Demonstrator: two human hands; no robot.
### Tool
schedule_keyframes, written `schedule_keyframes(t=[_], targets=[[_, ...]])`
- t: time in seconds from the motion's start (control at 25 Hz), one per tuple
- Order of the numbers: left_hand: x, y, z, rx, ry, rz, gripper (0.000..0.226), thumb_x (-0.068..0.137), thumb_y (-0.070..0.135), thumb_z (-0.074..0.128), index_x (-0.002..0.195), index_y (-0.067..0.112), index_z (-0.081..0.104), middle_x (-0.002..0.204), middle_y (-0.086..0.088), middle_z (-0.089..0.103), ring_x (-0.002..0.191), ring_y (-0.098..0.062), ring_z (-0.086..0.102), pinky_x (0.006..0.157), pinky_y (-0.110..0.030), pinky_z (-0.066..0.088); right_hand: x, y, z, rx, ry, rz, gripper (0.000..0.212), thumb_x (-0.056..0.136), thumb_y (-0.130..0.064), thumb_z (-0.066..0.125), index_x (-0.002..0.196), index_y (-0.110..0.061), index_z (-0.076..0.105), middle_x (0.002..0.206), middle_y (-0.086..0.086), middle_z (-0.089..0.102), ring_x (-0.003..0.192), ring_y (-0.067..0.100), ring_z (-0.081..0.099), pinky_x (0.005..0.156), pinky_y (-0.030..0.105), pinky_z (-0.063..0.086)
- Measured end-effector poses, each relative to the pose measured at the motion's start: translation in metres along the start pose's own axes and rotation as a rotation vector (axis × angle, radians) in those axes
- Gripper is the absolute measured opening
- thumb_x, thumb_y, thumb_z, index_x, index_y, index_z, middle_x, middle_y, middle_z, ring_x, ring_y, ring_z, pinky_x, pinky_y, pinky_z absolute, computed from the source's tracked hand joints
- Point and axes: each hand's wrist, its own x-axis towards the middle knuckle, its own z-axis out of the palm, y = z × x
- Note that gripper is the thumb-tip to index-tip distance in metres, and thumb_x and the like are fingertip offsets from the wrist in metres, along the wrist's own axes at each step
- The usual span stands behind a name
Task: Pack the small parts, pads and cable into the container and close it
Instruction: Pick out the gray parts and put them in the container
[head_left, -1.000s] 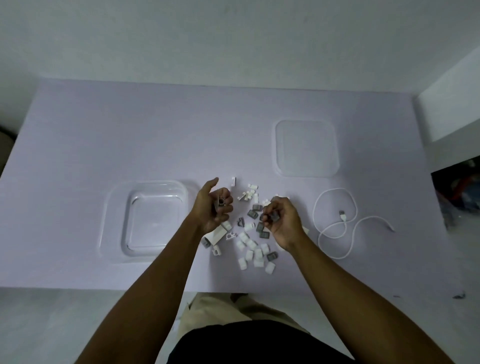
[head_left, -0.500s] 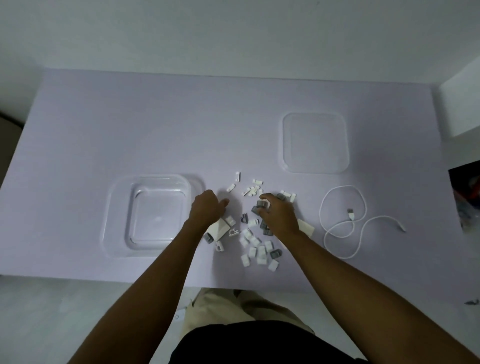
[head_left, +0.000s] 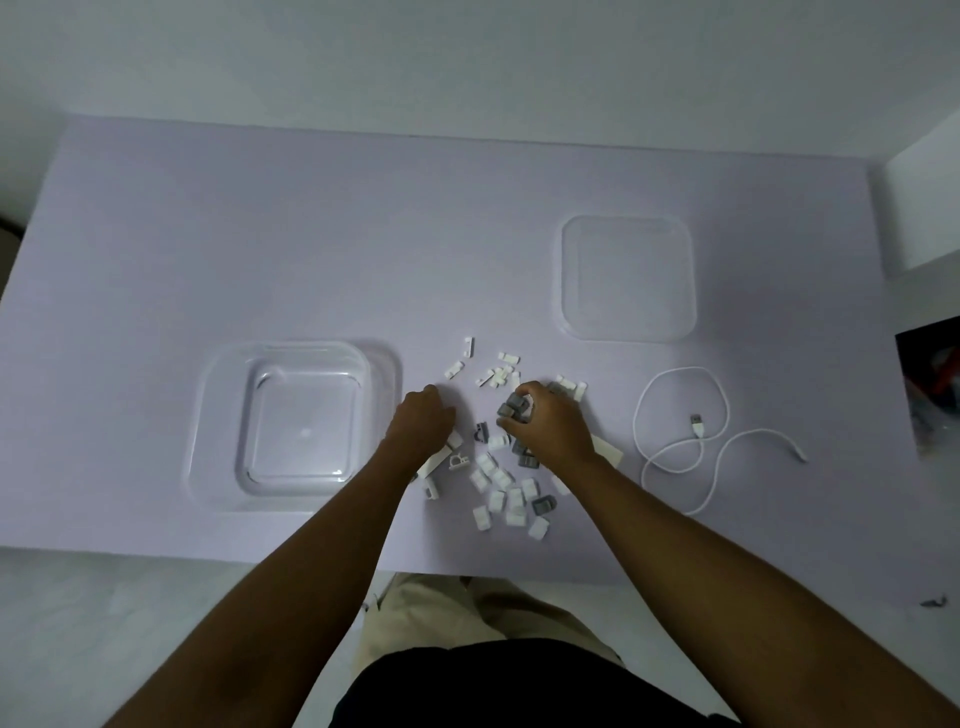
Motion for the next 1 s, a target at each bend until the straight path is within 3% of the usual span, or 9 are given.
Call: schedule_keyframes(t=[0.16,0.28,0.44,0.6,0.72,0.88,1.0], targets=[[-0.001,0.003,0.004,-0.186,0.016,0.01,0.024,0.091,0.023,0.049,0.093,0.0,0.056,0.092,-0.019,0.066,0.086,-0.034,0.063,0.071,-0.043,0.052,0.0,-0.002,0.002,-0.078,-0.014,0.004,0.034,0.085,-0.032,0.075,0.108,-0.011,0.06,0.097,0.007,0.068,0.087,0.022,0.062,0.067,0.028,0.044],[-0.004,0.002,0.004,-0.219,0.028,-0.001,0.031,0.089,0.034,0.059,0.099,0.005,0.054,0.09,-0.012,0.065,0.082,-0.029,0.063,0.072,-0.041,0.053,0.001,-0.002,0.003,-0.044,-0.037,-0.005,0.034,0.085,-0.031,0.075,0.105,-0.011,0.056,0.091,0.003,0.061,0.088,0.024,0.063,0.066,0.029,0.045],[-0.006,0.001,0.002,-0.207,0.035,0.004,0.032,0.094,0.041,0.057,0.098,0.009,0.054,0.082,-0.004,0.065,0.083,-0.026,0.066,0.067,-0.034,0.051,0.003,-0.003,-0.001,-0.064,-0.066,-0.05,0.04,0.086,-0.032,0.075,0.114,-0.01,0.055,0.092,-0.001,0.054,0.083,0.015,0.052,0.066,0.026,0.039],[-0.011,-0.001,0.001,-0.085,0.064,0.065,0.057,0.081,0.051,0.072,0.116,0.01,0.055,0.1,-0.006,0.063,0.096,-0.025,0.06,0.075,-0.031,0.045,0.008,-0.005,-0.002,-0.073,-0.079,-0.079,0.04,0.086,-0.031,0.075,0.113,-0.009,0.056,0.094,0.002,0.058,0.082,0.015,0.052,0.067,0.028,0.045],[-0.011,-0.006,0.005,0.01,0.081,0.108,0.067,0.075,0.048,0.078,0.126,0.014,0.052,0.114,-0.012,0.065,0.103,-0.032,0.062,0.081,-0.037,0.049,0.01,-0.003,0.0,-0.062,-0.086,-0.082,0.036,0.087,-0.032,0.074,0.108,-0.008,0.057,0.095,0.007,0.065,0.082,0.021,0.06,0.066,0.033,0.05],[-0.014,-0.005,0.009,0.064,0.105,0.13,0.054,0.075,0.048,0.078,0.108,0.011,0.057,0.1,-0.011,0.066,0.089,-0.03,0.062,0.07,-0.036,0.051,0.009,0.002,-0.001,-0.019,-0.059,-0.059,0.029,0.087,-0.032,0.071,0.102,-0.011,0.059,0.089,0.005,0.065,0.078,0.019,0.061,0.058,0.027,0.046],[-0.012,-0.002,0.007,0.079,0.112,0.107,0.044,0.077,0.045,0.077,0.093,0.009,0.057,0.09,-0.011,0.065,0.077,-0.025,0.06,0.061,-0.031,0.044,0.01,0.003,0.0,-0.02,-0.053,-0.063,0.029,0.085,-0.033,0.071,0.1,-0.013,0.058,0.09,0.005,0.066,0.08,0.02,0.062,0.066,0.034,0.053]])
